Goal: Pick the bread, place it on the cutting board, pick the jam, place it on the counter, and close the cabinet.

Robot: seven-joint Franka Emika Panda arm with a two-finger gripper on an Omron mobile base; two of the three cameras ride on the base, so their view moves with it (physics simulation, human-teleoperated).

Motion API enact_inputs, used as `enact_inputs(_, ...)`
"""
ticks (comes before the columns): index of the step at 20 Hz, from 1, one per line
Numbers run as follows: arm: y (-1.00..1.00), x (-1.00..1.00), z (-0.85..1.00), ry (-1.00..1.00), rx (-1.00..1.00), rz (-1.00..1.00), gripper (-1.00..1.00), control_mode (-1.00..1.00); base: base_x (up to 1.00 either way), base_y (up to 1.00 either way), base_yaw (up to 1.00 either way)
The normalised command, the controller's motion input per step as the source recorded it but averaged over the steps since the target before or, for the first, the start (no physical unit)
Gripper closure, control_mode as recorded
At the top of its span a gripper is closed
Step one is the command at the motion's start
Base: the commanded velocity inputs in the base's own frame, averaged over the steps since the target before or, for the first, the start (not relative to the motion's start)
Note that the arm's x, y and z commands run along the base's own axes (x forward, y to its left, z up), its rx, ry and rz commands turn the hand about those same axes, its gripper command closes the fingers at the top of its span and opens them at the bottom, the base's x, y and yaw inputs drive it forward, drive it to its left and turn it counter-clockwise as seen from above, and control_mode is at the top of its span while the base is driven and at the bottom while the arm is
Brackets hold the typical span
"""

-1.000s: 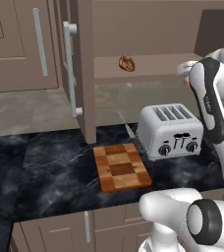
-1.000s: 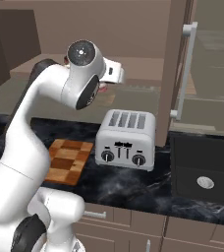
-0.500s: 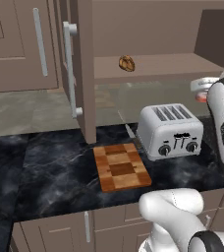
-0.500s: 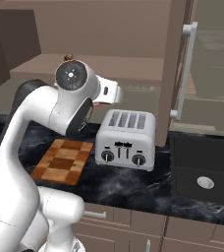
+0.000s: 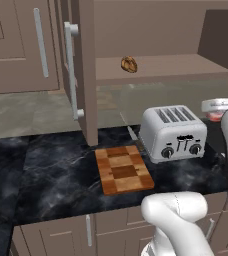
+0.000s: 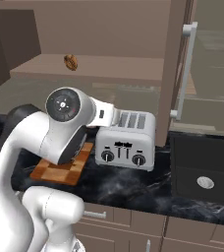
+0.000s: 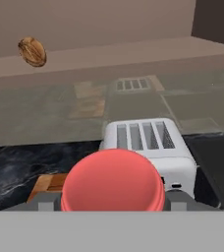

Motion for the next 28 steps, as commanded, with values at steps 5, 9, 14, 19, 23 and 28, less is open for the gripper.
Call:
enact_inputs(5,-0.08,0.00,-0.34,0.00,0.00,0.02,1.00,-1.00,0.00,0.00,0.00)
enact_inputs(9,-0.03,0.00,-0.39,0.00,0.00,0.00,1.00,-1.00,0.00,0.00,0.00)
enact_inputs(14,-0.03,0.01,-0.45,0.00,0.00,0.00,1.00,-1.00,0.00,0.00,0.00)
enact_inputs(19,-0.10,0.01,-0.45,0.00,0.00,0.01,1.00,-1.00,0.00,0.00,0.00)
enact_inputs(23,-0.06,0.01,-0.41,0.00,0.00,0.00,1.00,-1.00,0.00,0.00,0.00)
enact_inputs(28,-0.10,0.00,-0.40,0.00,0.00,0.00,1.00,-1.00,0.00,0.00,0.00)
